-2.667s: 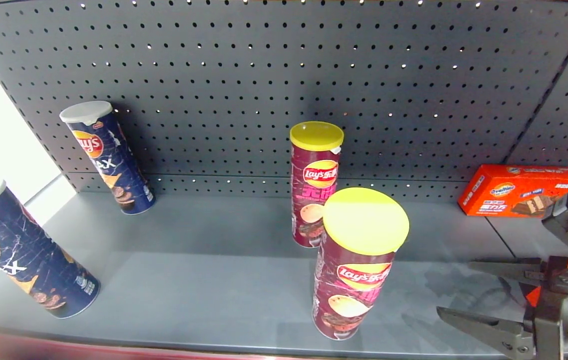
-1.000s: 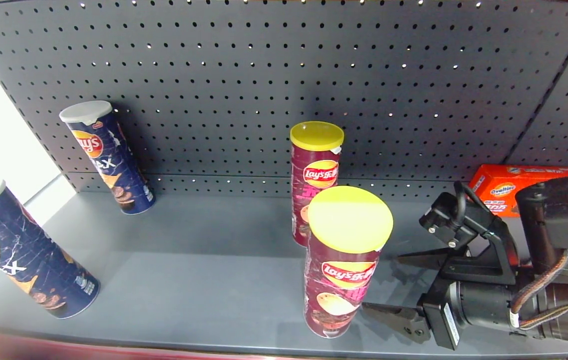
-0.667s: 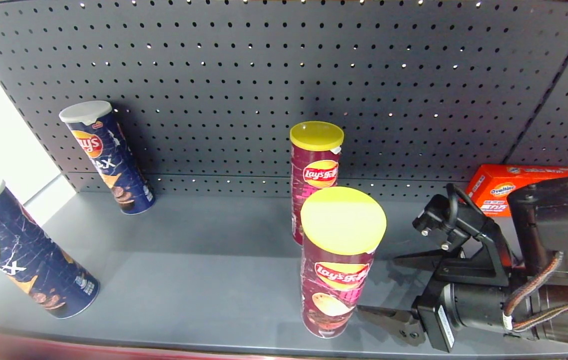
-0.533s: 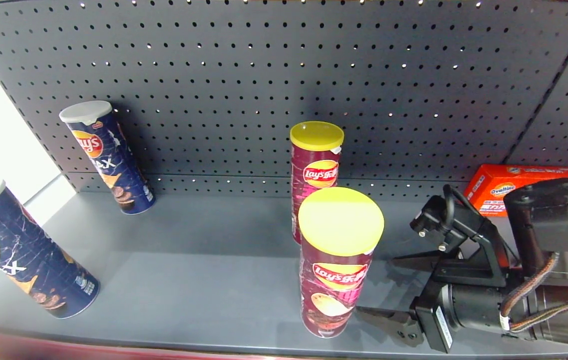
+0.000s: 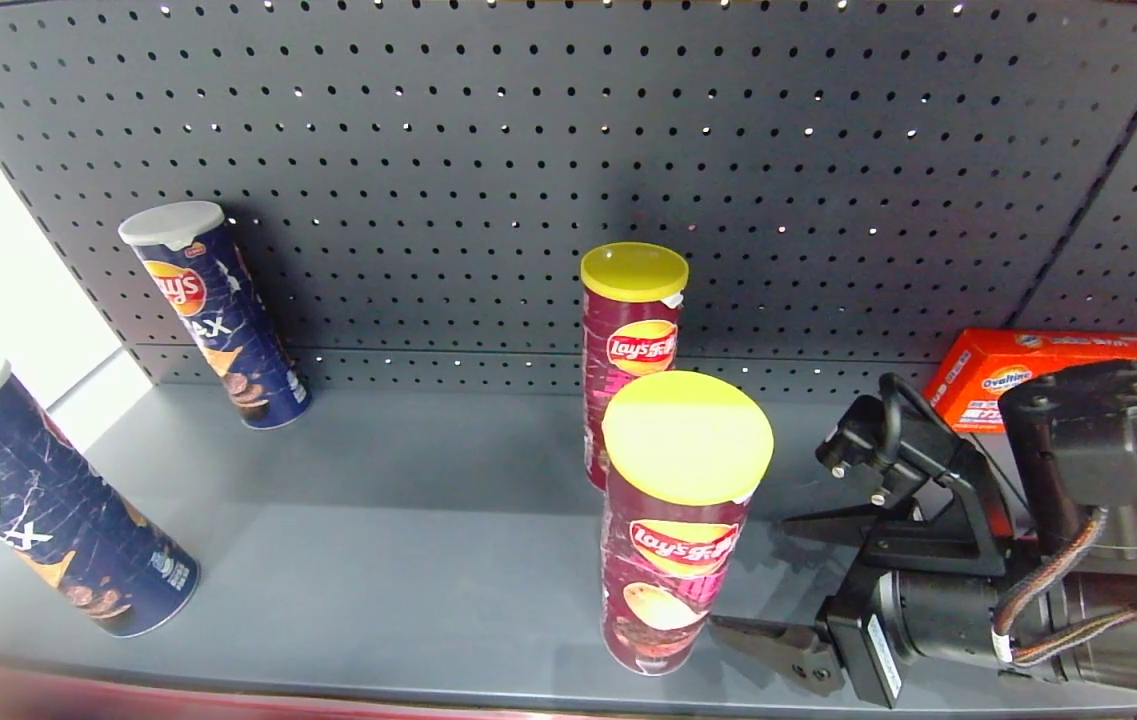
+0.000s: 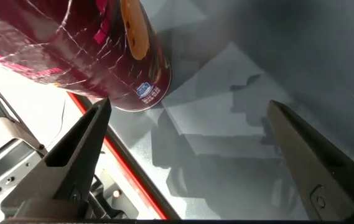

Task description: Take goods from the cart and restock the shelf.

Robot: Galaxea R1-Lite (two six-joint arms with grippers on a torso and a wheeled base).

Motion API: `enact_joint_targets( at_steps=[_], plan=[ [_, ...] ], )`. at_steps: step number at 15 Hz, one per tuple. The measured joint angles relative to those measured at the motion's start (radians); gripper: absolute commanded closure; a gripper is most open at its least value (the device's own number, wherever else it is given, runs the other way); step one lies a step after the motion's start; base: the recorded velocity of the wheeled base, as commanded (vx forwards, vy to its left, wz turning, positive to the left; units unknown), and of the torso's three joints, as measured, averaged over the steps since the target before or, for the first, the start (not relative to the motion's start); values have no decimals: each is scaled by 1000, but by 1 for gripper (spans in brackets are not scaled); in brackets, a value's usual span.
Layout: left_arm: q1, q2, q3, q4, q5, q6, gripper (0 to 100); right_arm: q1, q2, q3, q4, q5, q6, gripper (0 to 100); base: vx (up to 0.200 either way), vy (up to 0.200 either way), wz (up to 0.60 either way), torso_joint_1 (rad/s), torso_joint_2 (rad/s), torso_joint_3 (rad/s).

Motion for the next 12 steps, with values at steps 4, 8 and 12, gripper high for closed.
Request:
enact_joint_targets(
  at_steps=[4, 8, 12],
  plan=[
    [0, 0, 0, 0, 0, 0, 0, 1, 8, -15, 0, 0, 0, 0, 0, 0, 0, 0, 0, 0],
    [0, 0, 0, 0, 0, 0, 0, 4, 32, -33, -20, 0, 0, 0, 0, 0, 0, 0, 0, 0],
    [1, 0, 0, 0, 0, 0, 0, 8, 51, -43, -21, 0, 0, 0, 0, 0, 0, 0, 0, 0]
  ],
)
